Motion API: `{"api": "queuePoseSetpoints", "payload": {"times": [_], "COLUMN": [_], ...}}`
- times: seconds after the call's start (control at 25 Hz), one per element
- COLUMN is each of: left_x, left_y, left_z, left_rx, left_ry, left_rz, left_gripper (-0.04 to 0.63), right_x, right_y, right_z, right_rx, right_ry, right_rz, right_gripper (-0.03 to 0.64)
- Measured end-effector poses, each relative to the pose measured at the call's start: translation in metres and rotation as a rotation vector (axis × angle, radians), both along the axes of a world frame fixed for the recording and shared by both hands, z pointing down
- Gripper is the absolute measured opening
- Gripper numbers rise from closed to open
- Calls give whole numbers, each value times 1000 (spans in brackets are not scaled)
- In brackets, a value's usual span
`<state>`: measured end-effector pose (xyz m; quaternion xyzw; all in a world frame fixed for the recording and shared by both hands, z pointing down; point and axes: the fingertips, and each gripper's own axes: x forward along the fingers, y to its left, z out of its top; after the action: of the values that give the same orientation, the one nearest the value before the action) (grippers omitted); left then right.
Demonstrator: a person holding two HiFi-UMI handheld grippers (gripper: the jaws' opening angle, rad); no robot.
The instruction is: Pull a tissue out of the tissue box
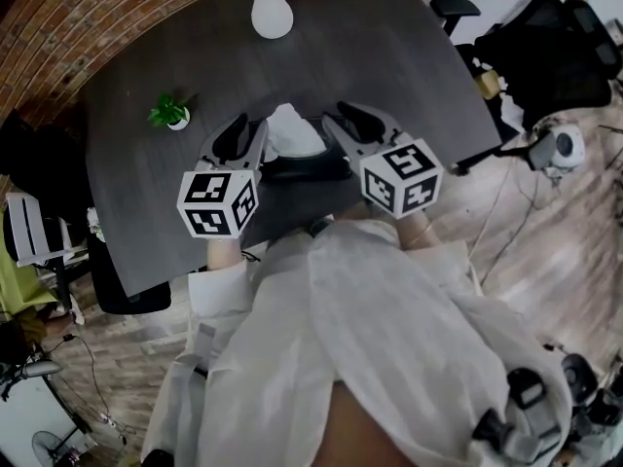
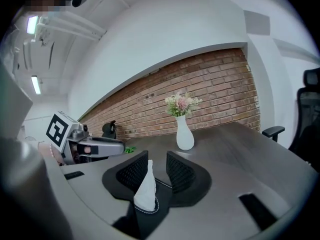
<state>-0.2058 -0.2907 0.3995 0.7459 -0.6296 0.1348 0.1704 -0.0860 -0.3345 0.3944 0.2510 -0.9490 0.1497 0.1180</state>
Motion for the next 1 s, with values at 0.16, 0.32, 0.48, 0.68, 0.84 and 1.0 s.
{"api": "queuePoseSetpoints", "payload": {"times": [0.16,0.32,0.48,0.68,0.84,1.0], "left_x": [-4,-4,-1,5,8,12], "left_y": [-6,-10,-12,-14,-13,-13], "left_z": [-1,6,13,17,24,28], "left_rx": [-15,-49,-74,-107,-142,-158], "left_ry": [-26,-42,-50,-54,-61,-68], "left_rz": [21,60,110,182,238,279], "left_gripper": [110,110,110,110,126,127], "right_x": [2,6,11,17,21,26], "right_y": [-5,-5,-7,-7,4,10], "right_z": [1,8,8,7,7,16], "right_rx": [-15,-34,-31,-29,-21,-43], "right_ry": [-15,-7,3,19,14,43], "right_rz": [6,23,45,95,116,141], "right_gripper": [110,110,110,110,110,110]}}
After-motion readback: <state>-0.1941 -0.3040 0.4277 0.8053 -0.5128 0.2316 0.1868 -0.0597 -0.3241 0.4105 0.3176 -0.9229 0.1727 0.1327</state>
